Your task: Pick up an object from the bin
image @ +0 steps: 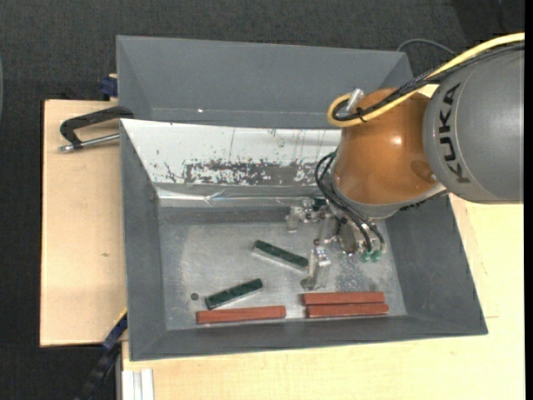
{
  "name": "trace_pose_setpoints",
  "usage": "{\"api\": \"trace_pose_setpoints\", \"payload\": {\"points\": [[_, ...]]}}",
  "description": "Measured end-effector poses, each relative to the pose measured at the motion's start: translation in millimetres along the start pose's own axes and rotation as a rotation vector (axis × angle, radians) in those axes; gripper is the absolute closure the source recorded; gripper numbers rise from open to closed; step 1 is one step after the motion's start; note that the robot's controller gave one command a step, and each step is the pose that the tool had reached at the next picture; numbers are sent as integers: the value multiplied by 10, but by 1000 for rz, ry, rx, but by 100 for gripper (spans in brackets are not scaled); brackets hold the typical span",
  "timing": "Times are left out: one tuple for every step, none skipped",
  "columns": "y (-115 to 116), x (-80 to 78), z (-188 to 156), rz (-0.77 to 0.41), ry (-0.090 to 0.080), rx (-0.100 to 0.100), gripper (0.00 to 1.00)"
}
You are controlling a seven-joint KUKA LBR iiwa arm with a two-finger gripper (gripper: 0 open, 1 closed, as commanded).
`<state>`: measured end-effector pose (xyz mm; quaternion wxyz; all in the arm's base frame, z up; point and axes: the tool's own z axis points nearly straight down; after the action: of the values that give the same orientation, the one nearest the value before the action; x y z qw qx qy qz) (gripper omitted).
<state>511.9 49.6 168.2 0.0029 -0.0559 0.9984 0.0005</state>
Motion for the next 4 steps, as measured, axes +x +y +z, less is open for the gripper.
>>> {"api": "trace_pose_setpoints", "payload": {"points": [[136, -74, 586, -41, -1, 0, 0], [88, -40, 965, -92, 5, -1, 0], [487, -256, 969, -213, -1, 0, 0], [534, 15, 888, -304, 0, -1, 100]]}}
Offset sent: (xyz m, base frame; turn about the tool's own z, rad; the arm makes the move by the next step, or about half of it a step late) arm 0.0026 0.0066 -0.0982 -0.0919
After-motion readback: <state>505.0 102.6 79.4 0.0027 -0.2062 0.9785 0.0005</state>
